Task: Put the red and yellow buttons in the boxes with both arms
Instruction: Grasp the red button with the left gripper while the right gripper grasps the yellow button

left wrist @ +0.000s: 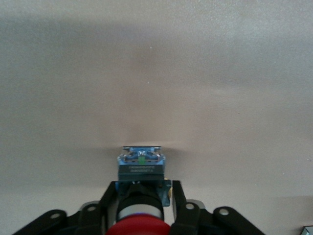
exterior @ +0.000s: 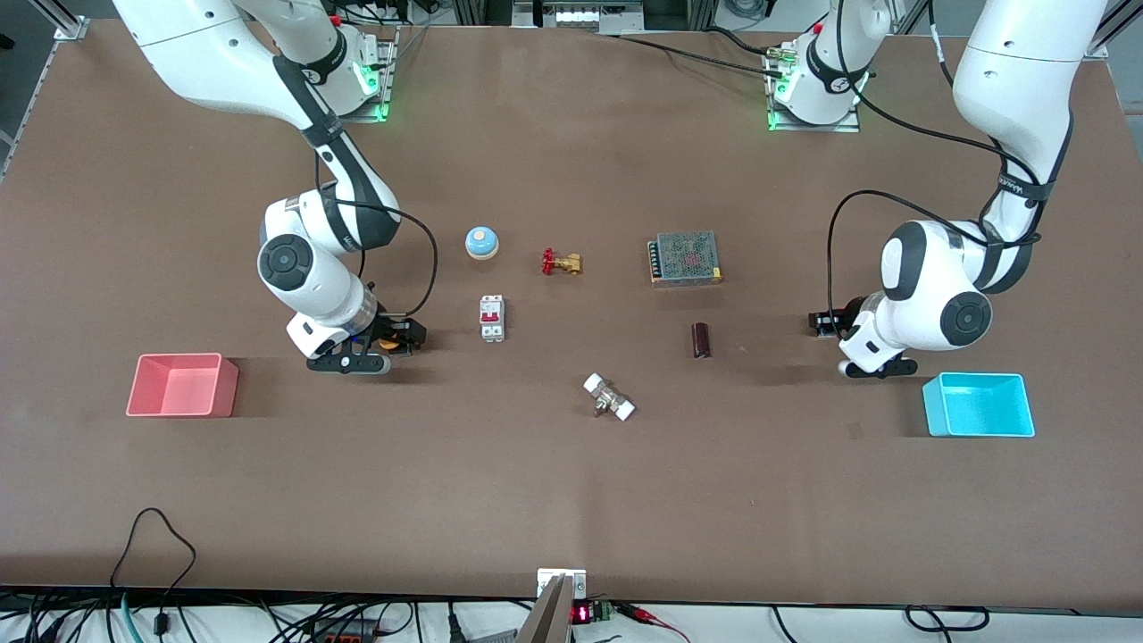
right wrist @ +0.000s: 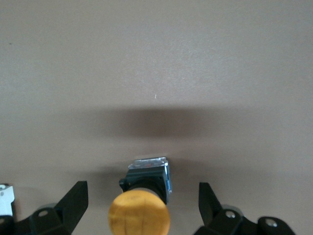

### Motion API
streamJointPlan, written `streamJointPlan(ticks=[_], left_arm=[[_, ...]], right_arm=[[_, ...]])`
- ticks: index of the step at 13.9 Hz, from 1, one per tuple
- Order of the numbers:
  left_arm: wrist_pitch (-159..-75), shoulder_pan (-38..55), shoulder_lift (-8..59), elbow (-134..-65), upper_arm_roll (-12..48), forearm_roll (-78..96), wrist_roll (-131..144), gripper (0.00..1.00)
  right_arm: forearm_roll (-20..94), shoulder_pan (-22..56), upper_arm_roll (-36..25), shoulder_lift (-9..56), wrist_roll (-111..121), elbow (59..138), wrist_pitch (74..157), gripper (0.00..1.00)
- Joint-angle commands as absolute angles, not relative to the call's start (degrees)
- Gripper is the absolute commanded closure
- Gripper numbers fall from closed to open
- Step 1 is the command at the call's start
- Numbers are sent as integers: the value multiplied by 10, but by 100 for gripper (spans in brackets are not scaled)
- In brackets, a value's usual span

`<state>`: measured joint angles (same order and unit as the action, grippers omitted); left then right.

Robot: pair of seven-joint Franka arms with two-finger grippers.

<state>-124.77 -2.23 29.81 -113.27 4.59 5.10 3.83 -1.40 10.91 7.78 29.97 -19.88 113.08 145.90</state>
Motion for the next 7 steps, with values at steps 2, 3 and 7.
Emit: streamJointPlan(ticks=[2,3,7], left_arm=[[-1224,-25,295,-1104,41,53,20,65],[-1193,-30,295,-1075,35,53,16,66],[-1037,-64,316,-893,30,35,15,67]], right_arm=[[-23,112,79,318,-198,1122,1482,18],[-23,113,79,318,-196,1121,1482,29],[-23,112,79,317,-191,1121,1482,42]])
